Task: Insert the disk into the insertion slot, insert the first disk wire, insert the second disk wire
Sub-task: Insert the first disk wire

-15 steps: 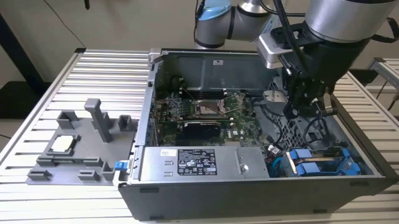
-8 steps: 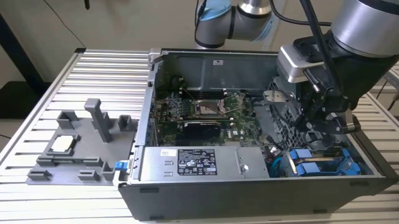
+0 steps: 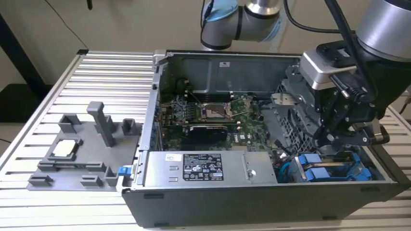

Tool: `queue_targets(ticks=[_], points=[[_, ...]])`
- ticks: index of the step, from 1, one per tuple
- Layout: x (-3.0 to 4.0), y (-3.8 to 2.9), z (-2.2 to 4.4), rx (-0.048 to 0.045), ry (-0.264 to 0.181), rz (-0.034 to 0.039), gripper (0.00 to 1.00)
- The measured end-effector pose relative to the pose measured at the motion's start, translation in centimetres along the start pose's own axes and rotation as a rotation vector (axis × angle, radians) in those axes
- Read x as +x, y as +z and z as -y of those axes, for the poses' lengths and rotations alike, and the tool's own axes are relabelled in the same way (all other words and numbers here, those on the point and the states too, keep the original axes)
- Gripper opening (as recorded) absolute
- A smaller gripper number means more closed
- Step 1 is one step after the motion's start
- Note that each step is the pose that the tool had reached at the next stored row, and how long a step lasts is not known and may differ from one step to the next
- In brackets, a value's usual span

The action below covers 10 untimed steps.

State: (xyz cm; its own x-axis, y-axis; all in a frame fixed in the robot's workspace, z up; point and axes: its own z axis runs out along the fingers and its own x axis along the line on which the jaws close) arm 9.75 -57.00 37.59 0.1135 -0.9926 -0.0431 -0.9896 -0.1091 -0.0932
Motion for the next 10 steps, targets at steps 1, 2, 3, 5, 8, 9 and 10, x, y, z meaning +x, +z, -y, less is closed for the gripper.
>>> queue_targets(ticks=[1,2,3,5,8,9,10], points=[[0.02,0.07,0.09,-0.0008,-0.001,-0.0074,0.15],[0.03,0.15,0.20,-0.0015,-0.001,-0.0137,0.15],[0.05,0.25,0.31,-0.0021,-0.002,-0.0187,0.15],[0.09,0.48,0.56,-0.0025,-0.002,-0.0225,0.15],[0.11,0.61,0.75,-0.0023,0.000,-0.0234,0.15],[0.12,0.59,0.75,-0.0026,0.000,-0.0232,0.15],[0.12,0.49,0.76,-0.0024,0.000,-0.0208,0.15]])
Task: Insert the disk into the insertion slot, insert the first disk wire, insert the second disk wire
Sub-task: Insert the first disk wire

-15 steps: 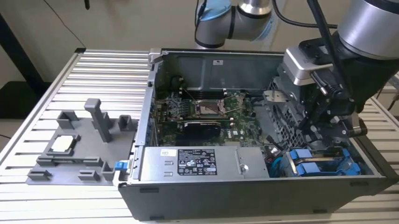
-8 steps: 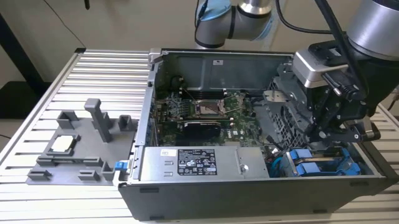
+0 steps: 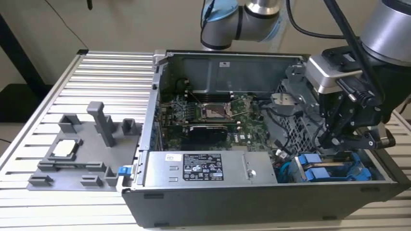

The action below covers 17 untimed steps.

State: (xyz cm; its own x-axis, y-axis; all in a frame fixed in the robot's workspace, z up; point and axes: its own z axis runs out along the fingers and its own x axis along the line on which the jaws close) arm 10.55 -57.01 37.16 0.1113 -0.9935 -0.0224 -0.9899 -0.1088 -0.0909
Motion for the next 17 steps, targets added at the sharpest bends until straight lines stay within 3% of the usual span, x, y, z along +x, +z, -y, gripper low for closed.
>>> queue_targets(ticks=[6,7,10,12,13,17], points=[[-0.02,-0.91,0.09,0.0027,0.002,0.0243,0.15],[-0.03,-0.99,0.09,0.0035,0.003,0.0313,0.15],[-0.05,-1.08,0.03,0.0094,0.005,0.0631,0.15],[-0.05,-1.10,0.01,0.0139,0.008,0.0926,0.15],[-0.05,-1.10,0.01,0.0146,0.008,0.0970,0.15],[-0.06,-1.11,-0.03,0.0145,0.009,0.0977,0.15]])
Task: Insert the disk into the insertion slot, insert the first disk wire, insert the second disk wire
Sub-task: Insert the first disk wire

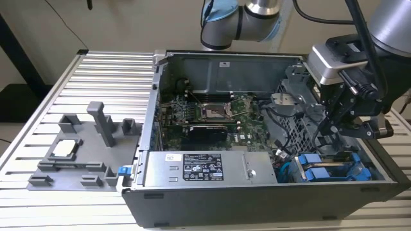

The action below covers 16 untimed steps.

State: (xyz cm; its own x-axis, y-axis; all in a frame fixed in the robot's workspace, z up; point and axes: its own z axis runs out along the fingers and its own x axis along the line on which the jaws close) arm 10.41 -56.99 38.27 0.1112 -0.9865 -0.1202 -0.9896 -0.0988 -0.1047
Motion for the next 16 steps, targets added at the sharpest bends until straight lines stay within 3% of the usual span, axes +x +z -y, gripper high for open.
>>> queue_targets(ticks=[5,8,11,14,16], points=[[-0.18,-0.93,-0.20,0.0004,0.000,0.0034,0.15],[-0.48,-1.11,-1.00,0.0016,0.001,0.0073,0.15],[-1.50,-1.06,-1.61,0.0045,0.000,0.0069,0.15],[-2.86,-0.89,-1.70,0.0064,0.000,0.0068,0.15],[-3.57,-0.84,-1.80,0.0067,-0.001,0.0025,0.23]])
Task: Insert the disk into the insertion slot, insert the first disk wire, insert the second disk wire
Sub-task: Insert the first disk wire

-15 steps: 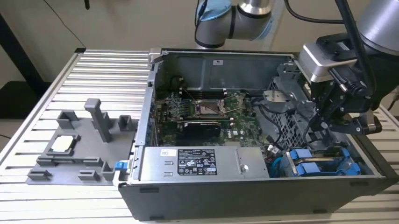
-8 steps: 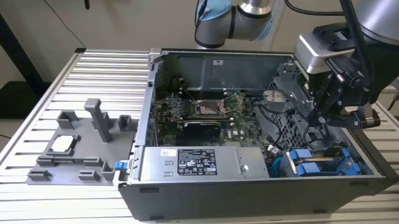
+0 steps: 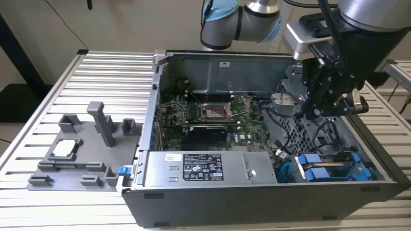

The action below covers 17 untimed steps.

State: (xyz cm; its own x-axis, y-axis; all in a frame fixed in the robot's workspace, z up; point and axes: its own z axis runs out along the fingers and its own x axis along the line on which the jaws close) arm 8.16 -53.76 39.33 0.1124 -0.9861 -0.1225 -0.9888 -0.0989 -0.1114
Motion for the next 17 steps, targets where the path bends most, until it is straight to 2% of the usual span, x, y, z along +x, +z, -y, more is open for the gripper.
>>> queue_targets(ticks=[1,3,7,10,12,15,17], points=[[-0.13,0.01,-0.12,-0.0008,-0.002,-0.0064,0.23],[-0.40,0.07,-0.46,-0.0009,-0.005,-0.0243,0.36],[-1.30,0.38,-1.02,0.0136,-0.009,-0.0455,0.36],[-1.75,0.67,-1.07,0.0308,-0.011,-0.0530,0.36],[-1.86,0.92,-1.19,0.0409,-0.013,-0.0555,0.36],[-1.89,1.19,-1.38,0.0490,-0.014,-0.0573,0.36],[-1.91,1.27,-1.48,0.0511,-0.014,-0.0577,0.36]])
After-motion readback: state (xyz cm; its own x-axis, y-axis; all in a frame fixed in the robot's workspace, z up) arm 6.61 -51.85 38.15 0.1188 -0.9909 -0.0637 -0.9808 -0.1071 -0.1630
